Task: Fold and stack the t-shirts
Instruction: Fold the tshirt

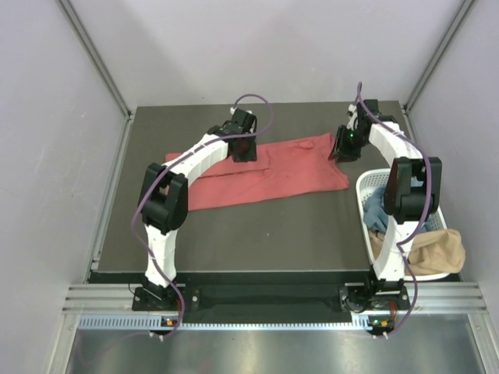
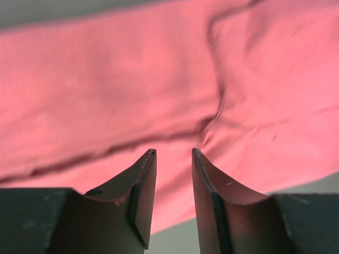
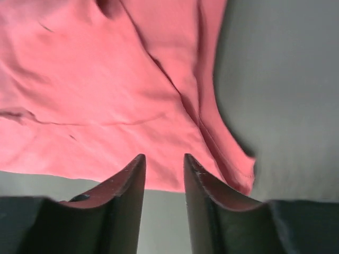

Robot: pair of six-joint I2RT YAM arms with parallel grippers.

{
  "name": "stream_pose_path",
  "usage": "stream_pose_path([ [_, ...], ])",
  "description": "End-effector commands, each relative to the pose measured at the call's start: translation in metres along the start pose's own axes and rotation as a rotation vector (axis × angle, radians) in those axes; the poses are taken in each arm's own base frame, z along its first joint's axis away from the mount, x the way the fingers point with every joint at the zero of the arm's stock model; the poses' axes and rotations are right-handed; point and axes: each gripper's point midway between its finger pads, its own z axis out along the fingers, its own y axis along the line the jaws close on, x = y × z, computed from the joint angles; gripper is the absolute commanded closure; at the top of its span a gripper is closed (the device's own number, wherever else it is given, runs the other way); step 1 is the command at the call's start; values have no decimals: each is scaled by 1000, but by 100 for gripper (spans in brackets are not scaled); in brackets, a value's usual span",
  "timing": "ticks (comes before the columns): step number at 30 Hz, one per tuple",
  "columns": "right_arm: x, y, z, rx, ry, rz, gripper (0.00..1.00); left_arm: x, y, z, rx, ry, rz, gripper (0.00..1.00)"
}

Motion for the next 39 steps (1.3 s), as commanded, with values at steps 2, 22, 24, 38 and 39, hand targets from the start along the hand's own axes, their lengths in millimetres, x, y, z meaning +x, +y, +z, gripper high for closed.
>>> stream_pose_path([
  [2, 24, -17, -9, 67, 53, -29, 69, 37, 28, -22, -30, 133, 23, 63],
  [22, 116, -87, 25, 323, 258, -11, 86, 101, 196, -54, -217, 302, -441, 65],
  [24, 108, -85, 20, 334, 246, -9, 86, 106, 198, -56, -225, 313, -437, 65],
  [38, 42, 23, 23, 115, 138, -118, 71, 144, 207, -55, -270, 411, -492, 64],
  [39, 48, 27, 24, 112, 147, -135, 70, 146, 210, -55, -275, 416, -493, 65],
])
